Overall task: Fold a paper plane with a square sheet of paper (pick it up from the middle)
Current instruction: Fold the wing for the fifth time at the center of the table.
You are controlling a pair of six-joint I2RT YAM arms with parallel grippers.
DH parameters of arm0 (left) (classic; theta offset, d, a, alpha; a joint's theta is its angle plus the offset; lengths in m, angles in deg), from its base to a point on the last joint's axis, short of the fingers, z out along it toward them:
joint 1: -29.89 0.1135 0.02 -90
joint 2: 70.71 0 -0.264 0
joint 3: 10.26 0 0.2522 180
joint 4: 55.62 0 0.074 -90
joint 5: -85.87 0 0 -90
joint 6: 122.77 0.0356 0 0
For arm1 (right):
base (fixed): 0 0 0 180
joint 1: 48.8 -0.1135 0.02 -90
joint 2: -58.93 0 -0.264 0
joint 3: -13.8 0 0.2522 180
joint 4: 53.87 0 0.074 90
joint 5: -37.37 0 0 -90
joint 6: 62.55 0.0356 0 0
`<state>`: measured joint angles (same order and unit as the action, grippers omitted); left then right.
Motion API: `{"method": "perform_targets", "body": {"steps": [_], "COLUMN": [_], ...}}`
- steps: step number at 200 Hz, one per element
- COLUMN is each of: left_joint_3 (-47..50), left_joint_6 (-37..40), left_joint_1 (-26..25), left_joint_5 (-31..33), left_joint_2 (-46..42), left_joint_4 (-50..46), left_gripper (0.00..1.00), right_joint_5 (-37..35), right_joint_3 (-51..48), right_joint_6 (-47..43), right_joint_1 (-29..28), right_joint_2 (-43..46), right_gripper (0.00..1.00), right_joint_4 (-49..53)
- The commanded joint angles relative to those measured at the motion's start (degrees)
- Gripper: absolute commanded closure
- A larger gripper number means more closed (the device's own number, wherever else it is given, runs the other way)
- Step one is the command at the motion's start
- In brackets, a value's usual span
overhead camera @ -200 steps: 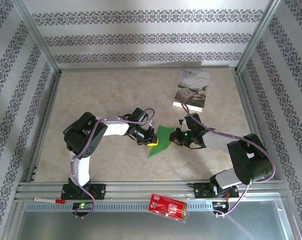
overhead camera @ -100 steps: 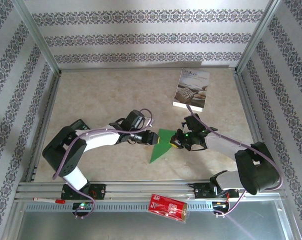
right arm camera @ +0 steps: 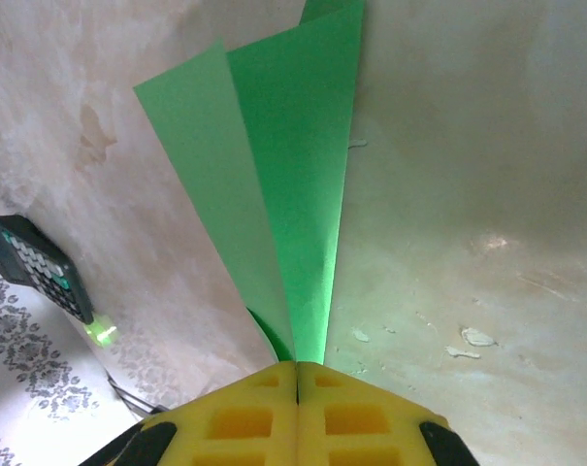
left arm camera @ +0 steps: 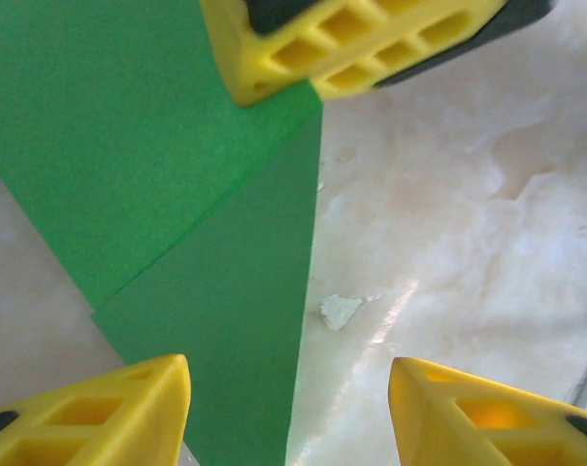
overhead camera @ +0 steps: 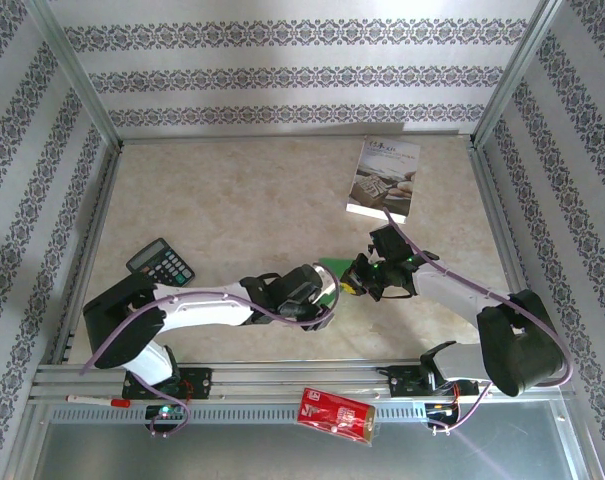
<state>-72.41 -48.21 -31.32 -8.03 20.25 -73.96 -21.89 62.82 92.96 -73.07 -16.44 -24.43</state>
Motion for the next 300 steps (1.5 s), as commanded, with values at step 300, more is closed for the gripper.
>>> {"method": "perform_targets", "body": {"steps": [300], "left_joint_3": [-4.0], "left_joint_6": [-0.9], "left_joint_1": [-2.8], "left_joint_5": [8.3], "left_joint_2": [6.4], "left_joint_4": [-1.3], "left_gripper": [0.73], "right_joint_5": [0.4], "right_joint_3": [-3.6], "right_joint_6": [6.6], "right_joint_1": [-2.0], "right_joint_2": [1.3], "right_gripper": [1.00], "right_joint_4": [-3.8]}}
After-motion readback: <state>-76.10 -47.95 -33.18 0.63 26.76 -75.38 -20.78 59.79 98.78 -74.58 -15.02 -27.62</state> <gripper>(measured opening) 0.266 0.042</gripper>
